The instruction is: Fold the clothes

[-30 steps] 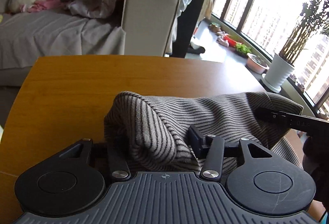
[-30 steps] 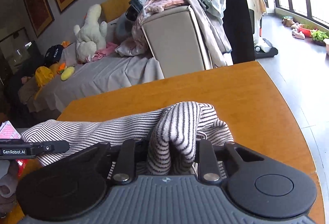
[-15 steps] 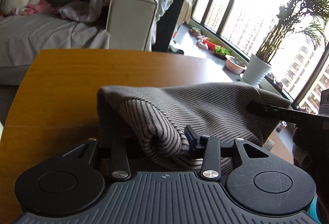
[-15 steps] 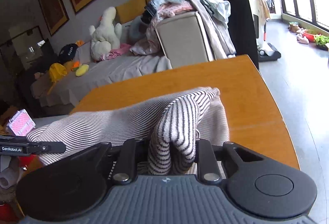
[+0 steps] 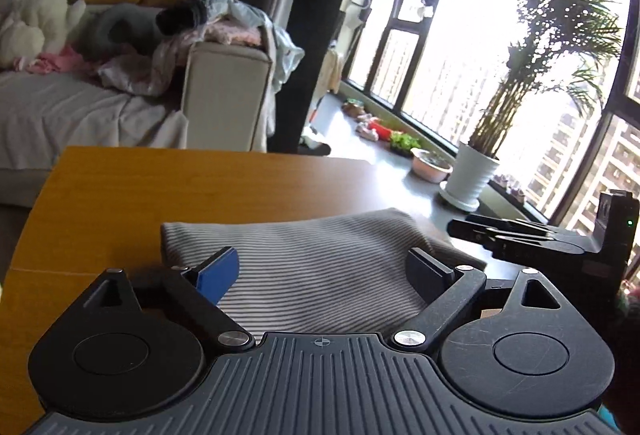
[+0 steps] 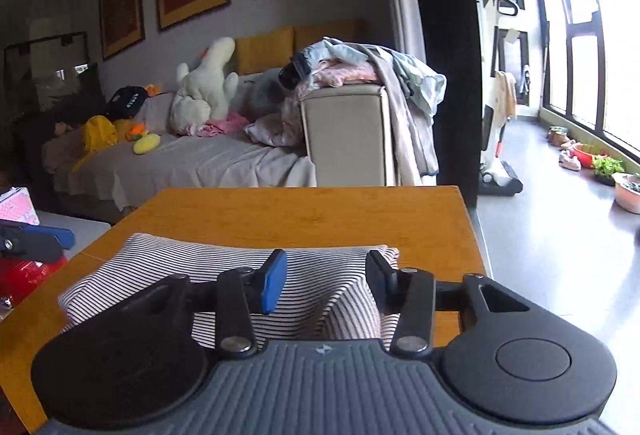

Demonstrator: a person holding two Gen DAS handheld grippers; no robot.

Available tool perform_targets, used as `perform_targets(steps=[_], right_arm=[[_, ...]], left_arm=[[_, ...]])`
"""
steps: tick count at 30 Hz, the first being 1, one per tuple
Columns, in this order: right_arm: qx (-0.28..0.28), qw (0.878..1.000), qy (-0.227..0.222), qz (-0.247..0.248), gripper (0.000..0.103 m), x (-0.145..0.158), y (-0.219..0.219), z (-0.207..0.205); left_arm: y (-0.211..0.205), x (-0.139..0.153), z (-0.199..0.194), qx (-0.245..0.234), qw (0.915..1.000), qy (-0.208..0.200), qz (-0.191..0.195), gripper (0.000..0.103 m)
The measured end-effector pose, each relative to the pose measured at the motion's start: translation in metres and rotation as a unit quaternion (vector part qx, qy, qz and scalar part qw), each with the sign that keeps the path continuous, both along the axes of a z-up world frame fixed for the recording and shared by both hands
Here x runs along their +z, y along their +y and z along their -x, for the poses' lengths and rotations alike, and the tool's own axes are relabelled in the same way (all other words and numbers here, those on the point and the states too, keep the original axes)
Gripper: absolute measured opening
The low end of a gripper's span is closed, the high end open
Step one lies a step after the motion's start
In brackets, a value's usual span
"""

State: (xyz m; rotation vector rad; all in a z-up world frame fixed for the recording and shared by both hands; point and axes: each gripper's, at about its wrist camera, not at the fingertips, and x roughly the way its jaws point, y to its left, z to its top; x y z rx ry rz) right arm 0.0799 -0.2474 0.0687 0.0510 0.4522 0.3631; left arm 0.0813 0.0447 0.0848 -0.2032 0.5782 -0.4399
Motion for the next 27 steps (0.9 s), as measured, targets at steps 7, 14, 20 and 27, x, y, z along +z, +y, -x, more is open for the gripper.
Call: perform_targets(steps=[7,14,20,27], right_arm=[[-0.001,0.997,0.063,0.045,0.042,-0.051,0.008,-0.026],[0.008,0.997,0.066,0.027,0.048,-0.055,0.01,-0.007],[0.055,0.996,0.076,-0.003,0.06,-0.055,0.029,0.03],[0.126,0.99,0.063,0.003,0.069,-0.039,0.059,0.056]], left_arm=[[-0.022,-0.067,-0.028,-0.003,0.9929,0.118,-0.007,0.094],[-0.01,-0.068,-0.065,0.012,0.9941,0.108,0.0,0.095],[-0.004,-0.07,-0.099,0.041,0.9957,0.076,-0.033,0.095],[-0.002,-0.063,-0.107,0.072,0.9933,0.062,-0.066,0.096]])
